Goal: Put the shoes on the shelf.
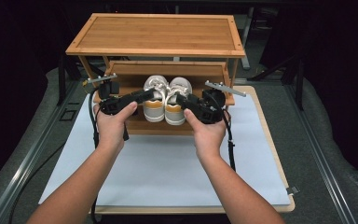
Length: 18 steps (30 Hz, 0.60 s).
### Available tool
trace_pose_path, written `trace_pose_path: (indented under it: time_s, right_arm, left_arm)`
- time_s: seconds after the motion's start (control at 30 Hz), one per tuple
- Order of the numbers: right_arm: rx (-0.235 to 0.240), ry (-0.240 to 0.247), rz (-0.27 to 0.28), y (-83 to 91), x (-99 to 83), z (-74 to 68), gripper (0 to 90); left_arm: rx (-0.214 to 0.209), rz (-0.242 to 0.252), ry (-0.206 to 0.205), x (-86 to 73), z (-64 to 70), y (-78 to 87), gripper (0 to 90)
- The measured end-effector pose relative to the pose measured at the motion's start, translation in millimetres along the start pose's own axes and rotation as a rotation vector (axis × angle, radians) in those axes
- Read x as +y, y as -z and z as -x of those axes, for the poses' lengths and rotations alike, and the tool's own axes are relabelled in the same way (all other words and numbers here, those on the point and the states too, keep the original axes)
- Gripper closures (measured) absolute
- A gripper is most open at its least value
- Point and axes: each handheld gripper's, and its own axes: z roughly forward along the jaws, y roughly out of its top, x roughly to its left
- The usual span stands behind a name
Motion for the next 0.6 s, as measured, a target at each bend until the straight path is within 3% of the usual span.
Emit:
trace_pose_path:
  time_s: [0.6]
  right_arm:
    - [-0.007,0.008,-0.036,-37.0,7.0,14.4,53.0]
  left_arm:
    - [0.005,-0.022,0.037,8.3,-31.5,-24.1,52.9]
